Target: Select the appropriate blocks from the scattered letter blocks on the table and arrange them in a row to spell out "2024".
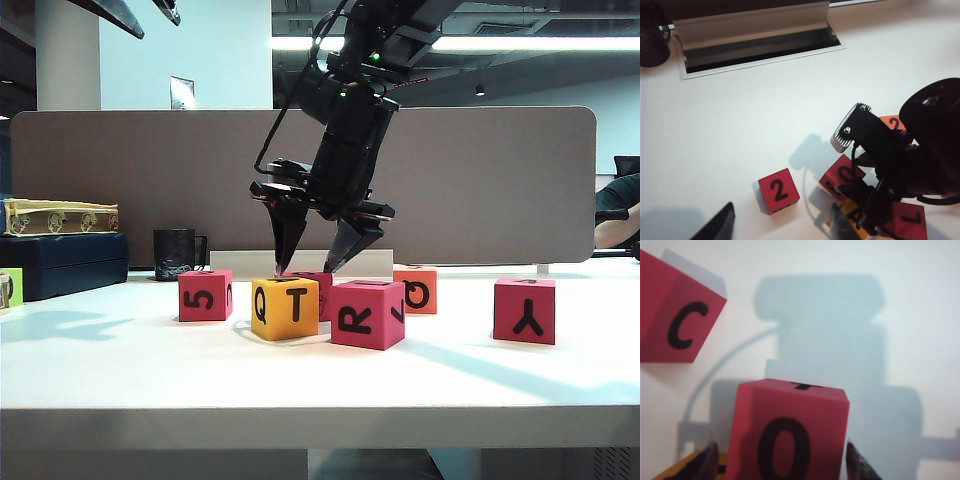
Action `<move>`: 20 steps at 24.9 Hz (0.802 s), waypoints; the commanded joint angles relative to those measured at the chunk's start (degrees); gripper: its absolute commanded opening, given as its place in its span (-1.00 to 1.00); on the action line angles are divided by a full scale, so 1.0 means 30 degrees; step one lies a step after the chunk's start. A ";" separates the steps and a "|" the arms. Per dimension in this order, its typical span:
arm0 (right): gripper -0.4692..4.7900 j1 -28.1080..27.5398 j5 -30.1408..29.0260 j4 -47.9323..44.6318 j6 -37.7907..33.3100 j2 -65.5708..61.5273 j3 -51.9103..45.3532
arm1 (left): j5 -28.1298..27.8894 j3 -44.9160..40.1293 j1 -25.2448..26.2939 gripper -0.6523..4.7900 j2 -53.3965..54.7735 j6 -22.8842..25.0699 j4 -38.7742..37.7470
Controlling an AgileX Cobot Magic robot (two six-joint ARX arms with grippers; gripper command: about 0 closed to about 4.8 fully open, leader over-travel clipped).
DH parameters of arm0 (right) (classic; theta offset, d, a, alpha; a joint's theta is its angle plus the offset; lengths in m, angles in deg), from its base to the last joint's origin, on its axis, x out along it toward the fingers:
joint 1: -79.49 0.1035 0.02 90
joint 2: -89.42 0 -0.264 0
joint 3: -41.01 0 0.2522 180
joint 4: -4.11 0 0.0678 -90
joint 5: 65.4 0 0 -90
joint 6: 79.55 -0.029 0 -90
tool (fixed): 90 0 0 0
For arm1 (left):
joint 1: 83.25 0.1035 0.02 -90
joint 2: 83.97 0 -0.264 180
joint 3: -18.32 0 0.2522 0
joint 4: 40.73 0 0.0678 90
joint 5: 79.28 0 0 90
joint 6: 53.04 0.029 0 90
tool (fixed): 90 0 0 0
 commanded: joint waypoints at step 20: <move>-0.07 0.0714 -0.0495 -0.3381 -0.1902 -0.0364 0.0080 | 0.0087 0.0073 0.0000 0.11 -0.0095 0.0095 0.0197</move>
